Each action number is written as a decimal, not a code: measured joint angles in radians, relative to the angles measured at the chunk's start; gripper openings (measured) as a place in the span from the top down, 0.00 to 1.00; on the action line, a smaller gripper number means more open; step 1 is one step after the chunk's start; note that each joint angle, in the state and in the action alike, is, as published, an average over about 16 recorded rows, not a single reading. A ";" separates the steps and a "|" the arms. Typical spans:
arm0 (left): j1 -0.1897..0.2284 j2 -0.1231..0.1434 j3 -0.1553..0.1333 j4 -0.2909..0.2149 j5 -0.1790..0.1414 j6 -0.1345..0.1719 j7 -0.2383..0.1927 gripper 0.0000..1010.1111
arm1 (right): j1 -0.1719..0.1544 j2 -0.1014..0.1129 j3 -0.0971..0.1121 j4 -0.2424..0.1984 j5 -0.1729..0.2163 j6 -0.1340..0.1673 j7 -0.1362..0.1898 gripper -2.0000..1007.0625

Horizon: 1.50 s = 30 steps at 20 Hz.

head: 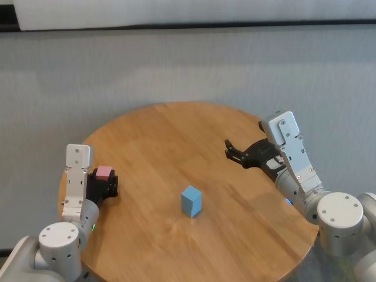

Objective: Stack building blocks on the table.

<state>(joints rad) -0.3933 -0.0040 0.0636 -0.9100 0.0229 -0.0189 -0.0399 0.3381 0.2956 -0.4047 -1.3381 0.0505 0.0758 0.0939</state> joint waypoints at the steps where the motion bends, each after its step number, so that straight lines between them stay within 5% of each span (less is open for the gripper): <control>1: 0.000 0.000 0.000 0.000 0.000 0.000 0.000 0.60 | 0.000 0.000 0.000 0.000 0.000 0.000 0.000 0.00; 18: 0.007 0.007 0.019 -0.023 0.018 -0.002 -0.009 0.60 | 0.000 0.000 0.000 0.000 0.000 0.000 0.000 0.00; 24: 0.033 0.023 0.021 -0.091 0.013 0.018 -0.039 0.60 | 0.000 0.000 0.000 0.000 0.000 0.000 0.000 0.00; 30: 0.085 0.043 0.020 -0.215 -0.018 0.064 -0.085 0.60 | 0.000 0.000 0.000 0.000 0.000 0.000 0.000 0.00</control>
<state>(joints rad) -0.3082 0.0390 0.0837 -1.1245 0.0051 0.0453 -0.1248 0.3381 0.2955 -0.4047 -1.3381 0.0505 0.0757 0.0939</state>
